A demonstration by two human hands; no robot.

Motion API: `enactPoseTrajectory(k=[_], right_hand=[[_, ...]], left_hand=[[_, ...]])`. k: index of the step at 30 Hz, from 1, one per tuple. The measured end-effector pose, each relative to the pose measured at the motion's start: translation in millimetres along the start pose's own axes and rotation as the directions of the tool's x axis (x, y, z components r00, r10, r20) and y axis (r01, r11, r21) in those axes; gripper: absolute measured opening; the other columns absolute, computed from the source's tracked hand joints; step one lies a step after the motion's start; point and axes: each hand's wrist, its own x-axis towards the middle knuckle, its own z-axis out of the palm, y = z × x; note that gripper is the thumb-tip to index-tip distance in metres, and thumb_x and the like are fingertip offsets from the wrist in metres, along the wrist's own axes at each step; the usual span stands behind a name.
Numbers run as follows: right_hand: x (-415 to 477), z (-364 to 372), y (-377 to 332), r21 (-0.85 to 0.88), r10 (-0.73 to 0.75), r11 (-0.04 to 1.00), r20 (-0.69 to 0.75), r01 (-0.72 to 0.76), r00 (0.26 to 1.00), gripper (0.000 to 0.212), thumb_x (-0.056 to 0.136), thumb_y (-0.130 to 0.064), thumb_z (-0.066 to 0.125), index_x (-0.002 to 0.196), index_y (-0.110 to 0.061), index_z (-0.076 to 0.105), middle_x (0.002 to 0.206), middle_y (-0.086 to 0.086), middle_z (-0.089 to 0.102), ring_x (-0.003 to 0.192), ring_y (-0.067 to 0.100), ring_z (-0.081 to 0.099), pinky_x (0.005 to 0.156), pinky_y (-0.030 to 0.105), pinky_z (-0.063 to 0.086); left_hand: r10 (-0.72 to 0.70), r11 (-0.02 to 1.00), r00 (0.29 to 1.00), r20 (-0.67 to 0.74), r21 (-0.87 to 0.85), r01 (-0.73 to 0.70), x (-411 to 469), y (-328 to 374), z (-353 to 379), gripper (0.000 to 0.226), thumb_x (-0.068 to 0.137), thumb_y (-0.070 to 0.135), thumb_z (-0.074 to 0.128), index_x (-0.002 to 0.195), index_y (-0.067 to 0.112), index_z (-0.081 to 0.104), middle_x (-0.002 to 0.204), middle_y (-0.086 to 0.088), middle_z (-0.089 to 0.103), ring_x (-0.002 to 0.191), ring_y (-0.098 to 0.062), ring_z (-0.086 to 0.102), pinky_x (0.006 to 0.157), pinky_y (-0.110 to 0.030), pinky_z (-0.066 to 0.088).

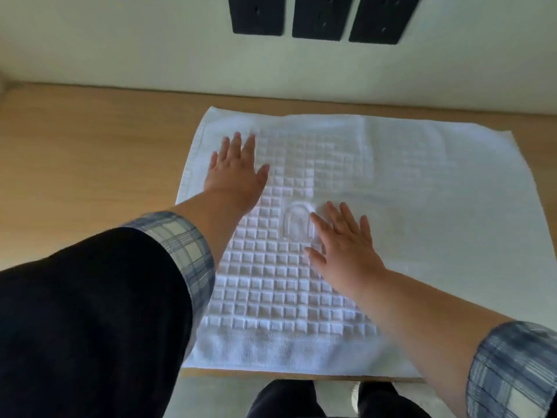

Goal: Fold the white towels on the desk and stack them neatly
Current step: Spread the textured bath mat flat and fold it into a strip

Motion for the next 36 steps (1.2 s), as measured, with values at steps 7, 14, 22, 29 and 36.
enactPoseTrajectory(k=[7, 14, 22, 29, 36], right_hand=[[73.8, -15.9, -28.6, 0.016, 0.081, 0.997, -0.082, -0.080, 0.993, 0.080, 0.086, -0.078, 0.005, 0.154, -0.040, -0.011, 0.163, 0.001, -0.025, 0.147, 0.028, -0.028, 0.117, 0.055, -0.017], [84.0, -8.6, -19.4, -0.040, 0.089, 0.995, -0.057, -0.092, 0.994, 0.083, 0.083, -0.081, 0.001, 0.153, -0.040, -0.017, 0.163, 0.003, -0.026, 0.147, 0.031, -0.027, 0.118, 0.058, -0.014], [78.1, -42.3, 37.2, 0.182, 0.211, 0.969, -0.267, -0.165, 0.940, 0.065, 0.097, -0.062, 0.025, 0.156, -0.032, 0.023, 0.166, -0.001, 0.012, 0.153, 0.019, -0.002, 0.123, 0.047, 0.001], [31.9, -42.7, 130.4, 0.203, 0.399, 0.908, -0.158, -0.365, 0.903, 0.058, 0.103, -0.050, 0.024, 0.157, -0.029, 0.023, 0.167, 0.000, 0.009, 0.153, 0.021, -0.001, 0.123, 0.048, 0.001], [-57.2, -38.4, 247.0, 0.259, 0.463, 0.865, -0.087, -0.429, 0.882, 0.057, 0.104, -0.044, 0.033, 0.157, -0.029, 0.020, 0.167, 0.001, 0.005, 0.153, 0.021, -0.003, 0.123, 0.046, -0.002]], left_hand=[[-0.078, 0.997, 0.992, 0.099, 0.026, 0.076, 75.3, -17.0, 2.0, 0.078, 0.097, 0.066, 0.017, 0.155, 0.025, -0.014, 0.165, -0.003, -0.013, 0.151, -0.026, -0.010, 0.120, -0.054, 0.003], [-0.140, 0.982, 0.985, 0.097, 0.142, 0.125, 84.9, -28.5, 7.8, 0.080, 0.091, 0.073, 0.014, 0.154, 0.033, -0.015, 0.163, -0.007, -0.022, 0.148, -0.037, -0.017, 0.115, -0.063, -0.006], [0.240, 0.971, 0.970, -0.025, 0.027, -0.240, 33.2, 66.9, 26.2, 0.064, 0.099, 0.049, 0.018, 0.156, 0.033, -0.005, 0.165, -0.006, -0.011, 0.151, -0.028, -0.012, 0.121, -0.050, -0.002], [0.509, 0.856, 0.849, 0.139, 0.023, -0.517, -30.6, 166.1, 62.6, 0.064, 0.100, 0.052, 0.020, 0.157, 0.031, -0.001, 0.165, -0.006, -0.009, 0.151, -0.025, -0.012, 0.121, -0.048, -0.003], [0.365, 0.894, 0.889, 0.277, 0.161, -0.418, -71.2, 242.9, 106.5, 0.076, 0.091, 0.071, 0.007, 0.148, 0.036, -0.028, 0.151, -0.005, -0.044, 0.139, -0.027, -0.039, 0.112, -0.055, -0.024]])
